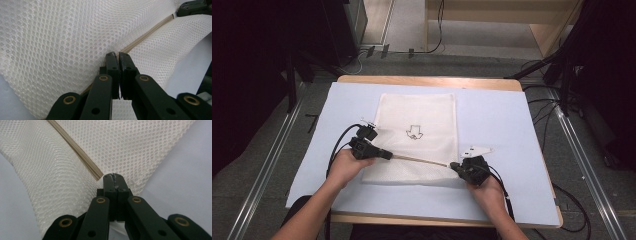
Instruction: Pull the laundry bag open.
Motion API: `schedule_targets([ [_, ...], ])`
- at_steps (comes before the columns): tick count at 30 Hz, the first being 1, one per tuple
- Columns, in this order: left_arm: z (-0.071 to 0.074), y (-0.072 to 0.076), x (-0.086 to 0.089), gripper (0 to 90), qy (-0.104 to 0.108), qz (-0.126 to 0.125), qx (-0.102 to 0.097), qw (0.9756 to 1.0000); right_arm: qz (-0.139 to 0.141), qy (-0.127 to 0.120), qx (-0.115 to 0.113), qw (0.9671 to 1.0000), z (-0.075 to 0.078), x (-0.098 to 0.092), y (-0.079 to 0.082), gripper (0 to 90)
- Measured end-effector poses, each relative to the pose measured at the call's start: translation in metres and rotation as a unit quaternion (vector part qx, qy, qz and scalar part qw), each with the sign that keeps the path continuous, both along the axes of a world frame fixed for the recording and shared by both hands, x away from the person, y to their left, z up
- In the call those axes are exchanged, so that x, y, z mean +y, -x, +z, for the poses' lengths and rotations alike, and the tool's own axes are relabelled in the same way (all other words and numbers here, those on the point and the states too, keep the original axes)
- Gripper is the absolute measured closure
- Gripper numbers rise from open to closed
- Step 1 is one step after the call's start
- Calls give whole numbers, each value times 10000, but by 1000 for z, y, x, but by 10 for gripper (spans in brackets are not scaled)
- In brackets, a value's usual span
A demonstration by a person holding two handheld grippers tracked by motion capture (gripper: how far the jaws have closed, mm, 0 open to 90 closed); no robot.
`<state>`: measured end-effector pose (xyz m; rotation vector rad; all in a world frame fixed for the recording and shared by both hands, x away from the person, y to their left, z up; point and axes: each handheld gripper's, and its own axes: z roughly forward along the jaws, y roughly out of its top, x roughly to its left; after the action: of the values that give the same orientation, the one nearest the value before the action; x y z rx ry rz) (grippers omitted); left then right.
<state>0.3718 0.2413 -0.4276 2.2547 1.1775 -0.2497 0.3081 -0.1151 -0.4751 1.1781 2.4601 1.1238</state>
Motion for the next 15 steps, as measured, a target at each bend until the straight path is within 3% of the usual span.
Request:
schedule_targets([
  [15, 0, 1, 12, 889, 41, 196, 32, 9998, 7, -14, 28, 10000, 0, -1, -1, 900],
])
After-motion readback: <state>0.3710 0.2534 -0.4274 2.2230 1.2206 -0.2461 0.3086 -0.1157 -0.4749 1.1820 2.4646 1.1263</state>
